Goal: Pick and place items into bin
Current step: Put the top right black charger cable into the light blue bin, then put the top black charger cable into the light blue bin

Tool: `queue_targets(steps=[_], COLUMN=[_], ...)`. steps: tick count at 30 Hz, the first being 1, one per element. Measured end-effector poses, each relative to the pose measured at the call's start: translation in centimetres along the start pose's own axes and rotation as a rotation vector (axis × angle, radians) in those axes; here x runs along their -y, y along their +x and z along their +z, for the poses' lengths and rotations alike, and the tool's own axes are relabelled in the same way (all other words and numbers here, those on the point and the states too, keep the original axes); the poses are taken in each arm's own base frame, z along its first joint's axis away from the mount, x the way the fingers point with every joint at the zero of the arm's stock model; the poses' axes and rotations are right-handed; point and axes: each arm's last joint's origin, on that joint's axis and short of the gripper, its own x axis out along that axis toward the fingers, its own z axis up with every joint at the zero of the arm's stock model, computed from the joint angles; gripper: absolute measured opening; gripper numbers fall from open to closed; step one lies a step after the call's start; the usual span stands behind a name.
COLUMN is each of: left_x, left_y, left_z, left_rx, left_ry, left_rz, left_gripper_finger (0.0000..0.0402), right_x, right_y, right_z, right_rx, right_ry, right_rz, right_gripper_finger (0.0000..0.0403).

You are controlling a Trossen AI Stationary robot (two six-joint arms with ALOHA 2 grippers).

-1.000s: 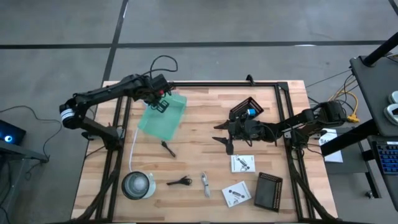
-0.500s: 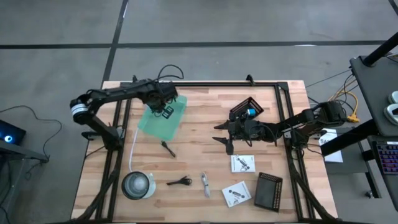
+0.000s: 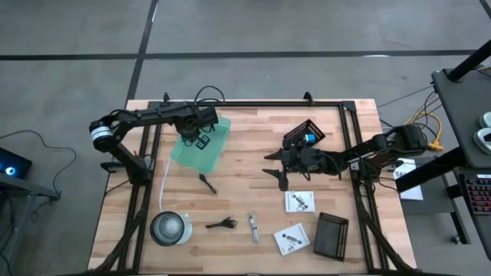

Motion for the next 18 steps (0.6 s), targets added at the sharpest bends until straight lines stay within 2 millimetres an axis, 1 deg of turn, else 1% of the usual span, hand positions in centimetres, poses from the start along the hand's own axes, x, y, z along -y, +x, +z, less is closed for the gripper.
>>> queue_targets(steps=[3, 8, 13, 18], left_x=[0.03, 0.02, 0.03, -0.02], left_y=[0.2, 0.32, 0.18, -0.32], left_z=[-0.13, -0.2, -0.09, 0.19], left_rx=[-0.006, -0.009, -0.003, 0.015], left_ry=[0.014, 0.089, 0.209, 0.24], left_rz=[0.002, 0.004, 0.001, -0.007], left_gripper_finger=[0.0068, 0.0115, 0.0163, 0.0191], right_x=[0.0, 0.0, 0.0, 0.0], right_y=[0.0, 0.0, 0.0, 0.0], right_z=[0.0, 0.0, 0.0, 0.0], right_rx=[0.0, 0.0, 0.0, 0.0], right_ry=[0.001, 0.001, -0.002, -0.001], right_rz=[0.0, 0.0, 0.0, 0.0], right_gripper_finger=[0.0224, 0.0224, 0.0224, 0.0224])
